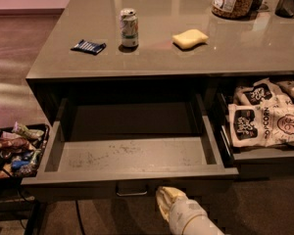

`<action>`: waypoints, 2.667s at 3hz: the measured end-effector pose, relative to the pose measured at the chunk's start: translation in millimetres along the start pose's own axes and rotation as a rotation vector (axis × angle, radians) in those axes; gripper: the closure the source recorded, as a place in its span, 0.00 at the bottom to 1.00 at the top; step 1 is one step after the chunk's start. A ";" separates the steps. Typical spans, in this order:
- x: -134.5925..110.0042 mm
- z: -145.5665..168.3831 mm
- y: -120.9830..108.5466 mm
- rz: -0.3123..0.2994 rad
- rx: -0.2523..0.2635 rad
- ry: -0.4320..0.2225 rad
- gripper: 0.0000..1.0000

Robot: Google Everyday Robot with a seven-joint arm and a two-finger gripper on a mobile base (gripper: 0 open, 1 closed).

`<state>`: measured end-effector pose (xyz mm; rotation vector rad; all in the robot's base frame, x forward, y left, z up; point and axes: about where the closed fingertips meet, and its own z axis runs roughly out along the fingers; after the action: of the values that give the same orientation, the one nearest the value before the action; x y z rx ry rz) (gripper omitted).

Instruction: Close top drawer

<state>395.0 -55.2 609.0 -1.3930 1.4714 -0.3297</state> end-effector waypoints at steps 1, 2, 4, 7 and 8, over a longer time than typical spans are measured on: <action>-0.6 13.6 -10.6 0.000 0.007 -0.008 1.00; -4.1 28.9 -20.0 -0.002 0.002 -0.019 1.00; -22.3 66.5 -37.3 -0.042 -0.035 -0.065 1.00; 23.8 55.2 -44.2 -0.029 0.007 0.059 1.00; 50.2 53.8 -54.9 -0.025 0.047 0.119 1.00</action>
Offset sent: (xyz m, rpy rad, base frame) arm 0.0547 0.0186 0.0083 0.0160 -0.0082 0.0294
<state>479.6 -90.6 604.4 -1.3751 1.5336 -0.4673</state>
